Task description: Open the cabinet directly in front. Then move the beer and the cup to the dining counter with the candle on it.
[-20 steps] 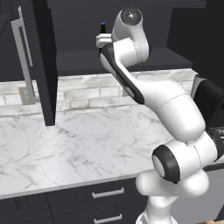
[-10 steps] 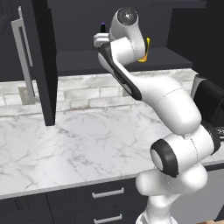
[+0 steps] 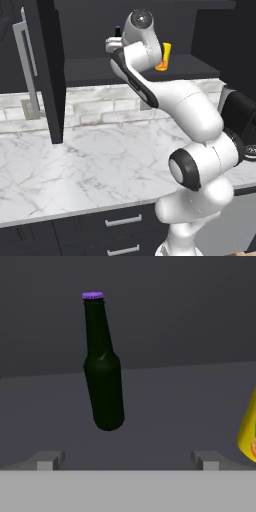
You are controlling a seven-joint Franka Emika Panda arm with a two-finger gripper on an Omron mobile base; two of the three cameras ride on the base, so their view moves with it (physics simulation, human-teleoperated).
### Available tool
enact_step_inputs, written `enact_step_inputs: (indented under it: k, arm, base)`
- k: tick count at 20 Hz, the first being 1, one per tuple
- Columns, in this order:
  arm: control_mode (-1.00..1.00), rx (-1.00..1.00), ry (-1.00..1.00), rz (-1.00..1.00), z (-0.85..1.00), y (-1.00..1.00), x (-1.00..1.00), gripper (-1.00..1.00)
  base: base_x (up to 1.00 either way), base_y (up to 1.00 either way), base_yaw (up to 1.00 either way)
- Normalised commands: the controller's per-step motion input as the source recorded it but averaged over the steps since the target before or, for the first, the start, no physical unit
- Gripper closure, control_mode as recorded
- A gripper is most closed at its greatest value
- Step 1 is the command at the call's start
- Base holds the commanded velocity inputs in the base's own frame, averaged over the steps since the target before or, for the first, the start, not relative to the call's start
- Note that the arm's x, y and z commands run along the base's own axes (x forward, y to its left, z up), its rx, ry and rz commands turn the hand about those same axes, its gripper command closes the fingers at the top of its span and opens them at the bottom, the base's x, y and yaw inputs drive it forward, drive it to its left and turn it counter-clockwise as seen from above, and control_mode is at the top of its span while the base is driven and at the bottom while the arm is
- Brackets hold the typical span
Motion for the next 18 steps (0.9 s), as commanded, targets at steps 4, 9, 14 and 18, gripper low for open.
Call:
enact_step_inputs:
  k: [4, 9, 14, 18]
  arm:
    - [-1.0, 0.0, 0.0, 0.0, 0.0, 0.04, 0.35, -1.0]
    - [-1.0, 0.0, 0.02, 0.0, 0.0, 0.11, 0.22, -1.0]
    - [-1.0, 0.0, 0.02, 0.0, 0.0, 0.14, 0.25, -1.0]
    - [-1.0, 0.0, 0.0, 0.0, 0.0, 0.0, 0.28, -1.0]
  base:
    - [0.0, 0.0, 0.0]
    - [0.0, 0.0, 0.0]
    - [0.0, 0.0, 0.0]
    - [0.0, 0.0, 0.0]
